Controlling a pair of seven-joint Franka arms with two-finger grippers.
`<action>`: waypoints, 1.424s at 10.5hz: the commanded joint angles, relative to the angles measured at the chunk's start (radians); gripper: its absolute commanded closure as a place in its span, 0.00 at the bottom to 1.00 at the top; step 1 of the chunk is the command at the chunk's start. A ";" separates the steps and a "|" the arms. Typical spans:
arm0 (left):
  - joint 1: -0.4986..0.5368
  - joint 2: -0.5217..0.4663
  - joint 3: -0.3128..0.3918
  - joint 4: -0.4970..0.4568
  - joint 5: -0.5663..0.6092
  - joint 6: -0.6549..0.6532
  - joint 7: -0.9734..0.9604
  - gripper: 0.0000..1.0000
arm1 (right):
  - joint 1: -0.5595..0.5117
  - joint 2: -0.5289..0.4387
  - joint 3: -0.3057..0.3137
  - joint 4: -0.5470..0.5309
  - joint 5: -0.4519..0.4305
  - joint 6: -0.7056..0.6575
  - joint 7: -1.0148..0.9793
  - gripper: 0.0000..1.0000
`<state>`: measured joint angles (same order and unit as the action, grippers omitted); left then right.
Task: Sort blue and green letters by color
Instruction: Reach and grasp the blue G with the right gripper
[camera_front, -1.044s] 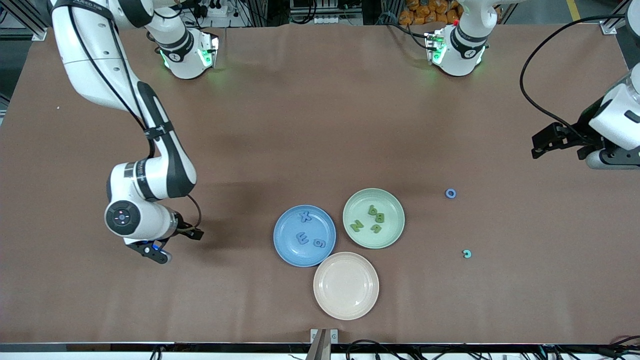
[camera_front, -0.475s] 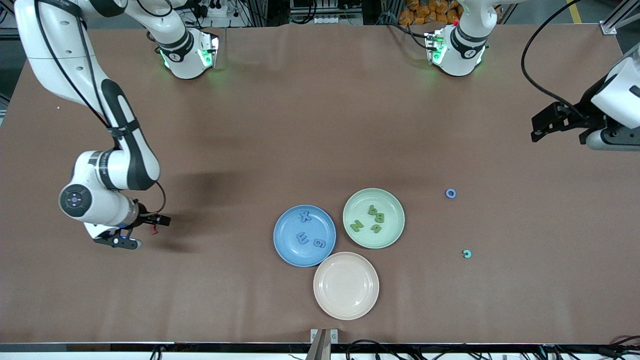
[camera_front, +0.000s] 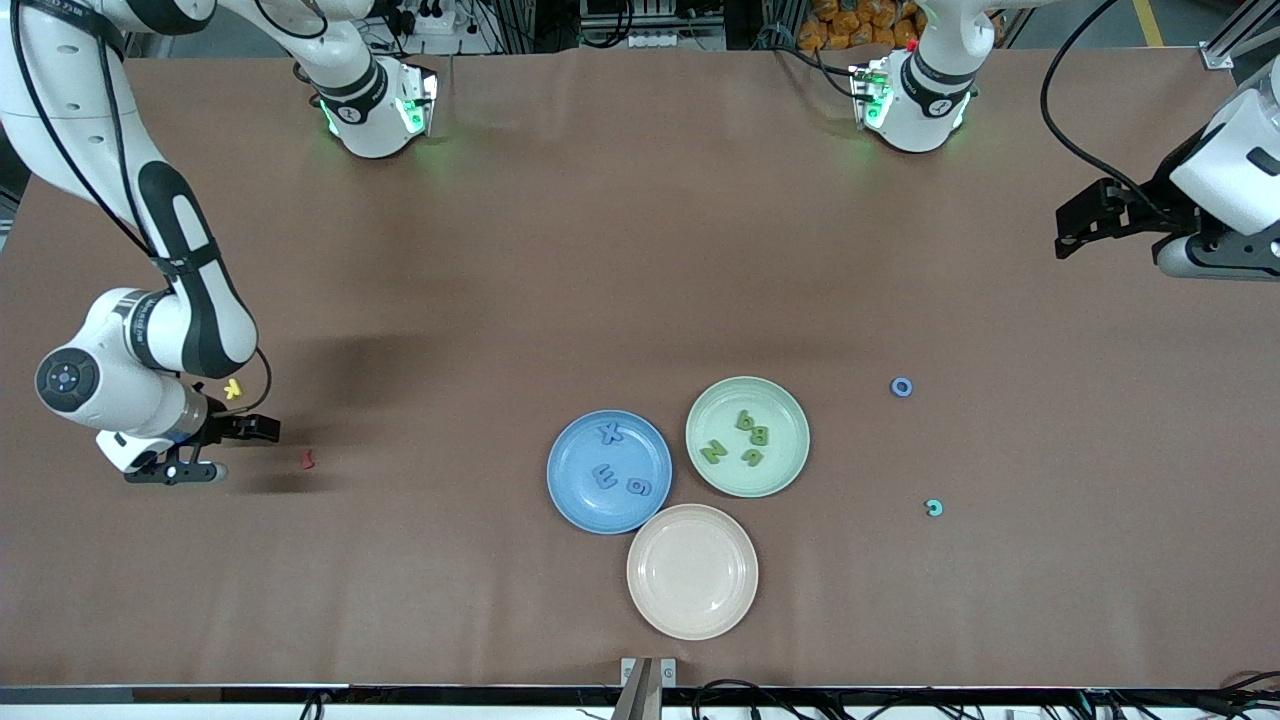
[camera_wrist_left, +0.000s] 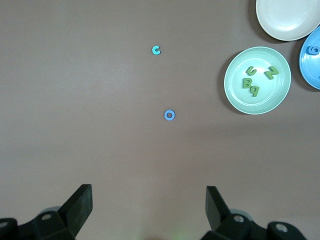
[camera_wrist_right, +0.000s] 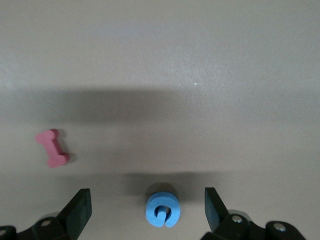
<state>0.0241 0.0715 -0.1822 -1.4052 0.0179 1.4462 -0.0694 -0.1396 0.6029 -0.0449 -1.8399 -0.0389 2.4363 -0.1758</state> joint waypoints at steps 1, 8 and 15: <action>-0.010 -0.015 0.013 -0.021 -0.003 0.005 -0.009 0.00 | -0.029 -0.020 0.016 -0.102 -0.016 0.118 -0.034 0.00; -0.036 -0.002 0.081 -0.015 -0.004 0.026 0.003 0.00 | -0.057 -0.015 0.019 -0.122 -0.006 0.118 -0.038 0.99; -0.027 0.024 0.079 -0.017 -0.006 0.030 -0.012 0.00 | 0.024 -0.032 0.030 -0.110 -0.001 0.069 0.177 1.00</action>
<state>0.0025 0.0940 -0.1013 -1.4185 0.0179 1.4677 -0.0694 -0.1647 0.5900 -0.0293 -1.9409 -0.0380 2.5345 -0.1281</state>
